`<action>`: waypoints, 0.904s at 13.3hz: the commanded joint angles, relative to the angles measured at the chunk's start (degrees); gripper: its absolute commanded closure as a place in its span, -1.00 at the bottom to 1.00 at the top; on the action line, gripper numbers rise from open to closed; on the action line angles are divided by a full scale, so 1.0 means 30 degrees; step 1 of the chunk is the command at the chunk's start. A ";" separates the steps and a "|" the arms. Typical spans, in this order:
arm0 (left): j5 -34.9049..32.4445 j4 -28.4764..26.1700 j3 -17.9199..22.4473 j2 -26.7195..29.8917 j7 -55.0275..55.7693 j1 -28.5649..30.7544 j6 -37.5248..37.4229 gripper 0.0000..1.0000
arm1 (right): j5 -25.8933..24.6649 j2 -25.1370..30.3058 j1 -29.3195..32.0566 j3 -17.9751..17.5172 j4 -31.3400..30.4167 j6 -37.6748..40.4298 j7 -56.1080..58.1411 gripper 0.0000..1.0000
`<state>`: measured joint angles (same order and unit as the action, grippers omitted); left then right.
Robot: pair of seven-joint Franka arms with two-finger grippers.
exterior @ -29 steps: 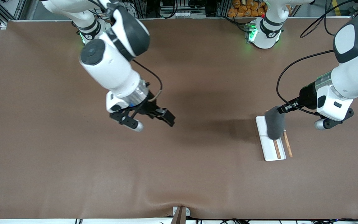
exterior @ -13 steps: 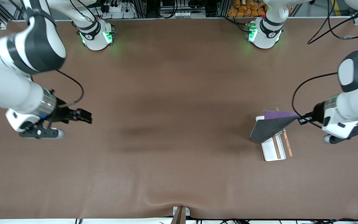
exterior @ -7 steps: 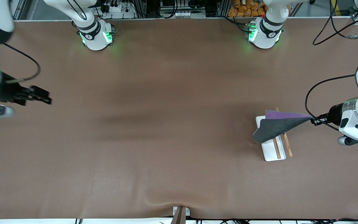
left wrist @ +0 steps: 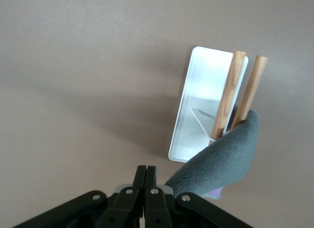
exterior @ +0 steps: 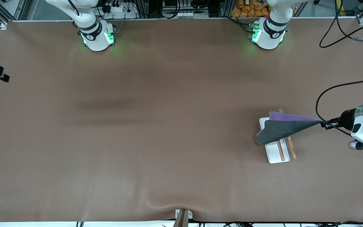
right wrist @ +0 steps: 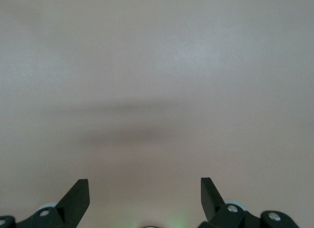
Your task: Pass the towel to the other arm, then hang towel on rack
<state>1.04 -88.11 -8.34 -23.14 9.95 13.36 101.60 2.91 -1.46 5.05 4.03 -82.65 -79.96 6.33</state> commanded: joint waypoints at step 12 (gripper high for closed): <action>-0.0171 0.0074 -0.0237 0.0443 -0.1735 0.1201 -0.0059 -1.00 | -0.0237 0.1189 0.0075 -0.1667 -0.1894 -0.0298 -0.2755 -1.00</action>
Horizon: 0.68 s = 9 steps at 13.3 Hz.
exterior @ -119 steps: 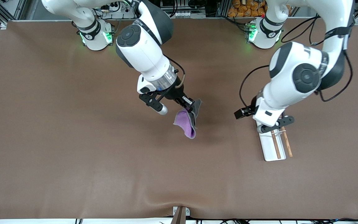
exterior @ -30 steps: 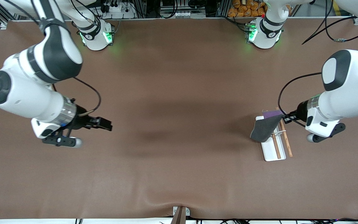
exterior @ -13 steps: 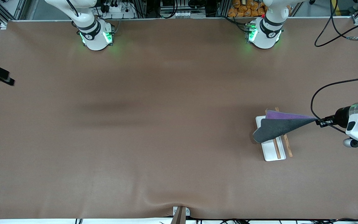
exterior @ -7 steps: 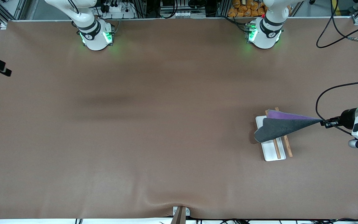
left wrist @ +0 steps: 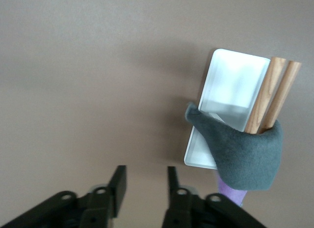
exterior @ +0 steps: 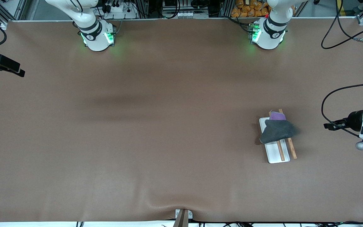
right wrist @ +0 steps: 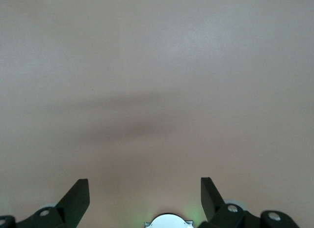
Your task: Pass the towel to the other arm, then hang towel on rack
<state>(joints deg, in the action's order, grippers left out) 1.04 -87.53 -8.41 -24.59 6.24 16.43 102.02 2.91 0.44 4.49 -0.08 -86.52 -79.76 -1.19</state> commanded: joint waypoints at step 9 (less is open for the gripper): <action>-0.0376 0.0845 -0.1357 0.5643 -0.0937 -0.0028 -0.2629 -1.00 | -0.1562 0.0558 -0.0591 -0.0180 -0.0634 -0.0925 0.0074 -1.00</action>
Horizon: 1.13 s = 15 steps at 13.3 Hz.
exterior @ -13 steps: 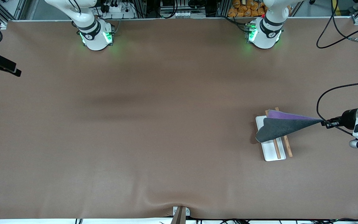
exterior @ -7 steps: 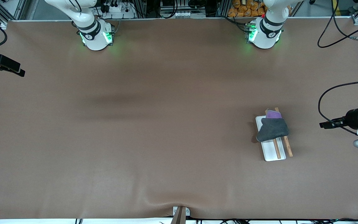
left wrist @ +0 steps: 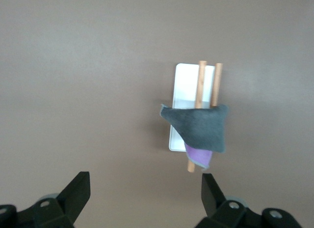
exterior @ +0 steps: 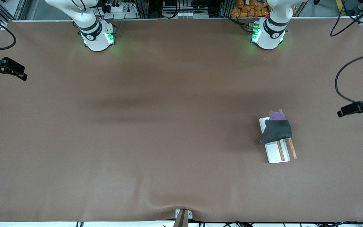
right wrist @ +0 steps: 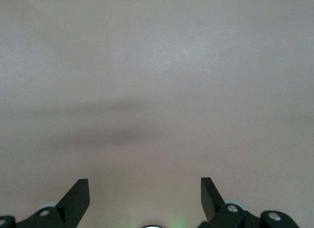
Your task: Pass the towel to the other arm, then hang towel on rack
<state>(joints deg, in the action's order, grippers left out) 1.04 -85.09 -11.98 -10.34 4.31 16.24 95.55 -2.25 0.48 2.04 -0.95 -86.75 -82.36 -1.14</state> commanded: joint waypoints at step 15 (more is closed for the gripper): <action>-0.0376 0.0063 0.1201 0.2979 0.0087 -0.3613 -0.1205 -1.00 | 0.1393 0.0601 0.1076 0.0052 0.0322 0.0326 -0.0147 -1.00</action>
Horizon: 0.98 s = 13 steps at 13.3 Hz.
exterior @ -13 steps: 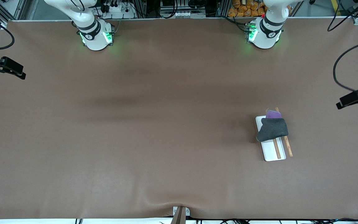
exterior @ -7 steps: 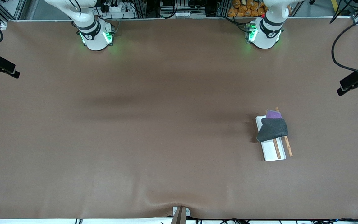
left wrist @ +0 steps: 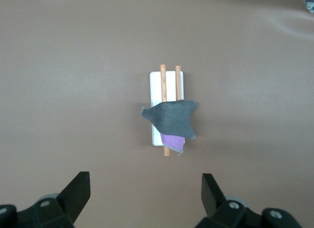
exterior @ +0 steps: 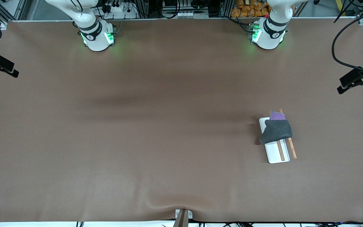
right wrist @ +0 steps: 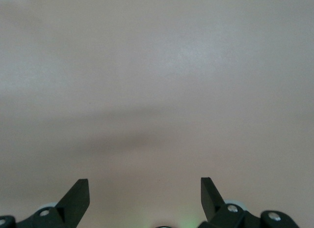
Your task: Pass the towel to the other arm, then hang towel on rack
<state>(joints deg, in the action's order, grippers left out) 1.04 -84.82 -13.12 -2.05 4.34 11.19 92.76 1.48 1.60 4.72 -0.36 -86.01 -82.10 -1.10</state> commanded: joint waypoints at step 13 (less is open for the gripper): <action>-0.0347 -0.1023 0.3114 0.1357 0.0427 -0.3903 -0.0862 -1.00 | 0.0093 0.0258 0.0213 -0.0114 0.0224 0.0356 -0.0161 -1.00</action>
<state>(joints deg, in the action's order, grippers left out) 1.04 -85.38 -4.87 -0.94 4.87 0.89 90.74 1.47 1.61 4.73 -0.33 -85.66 -81.76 -1.11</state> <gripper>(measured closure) 0.000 0.000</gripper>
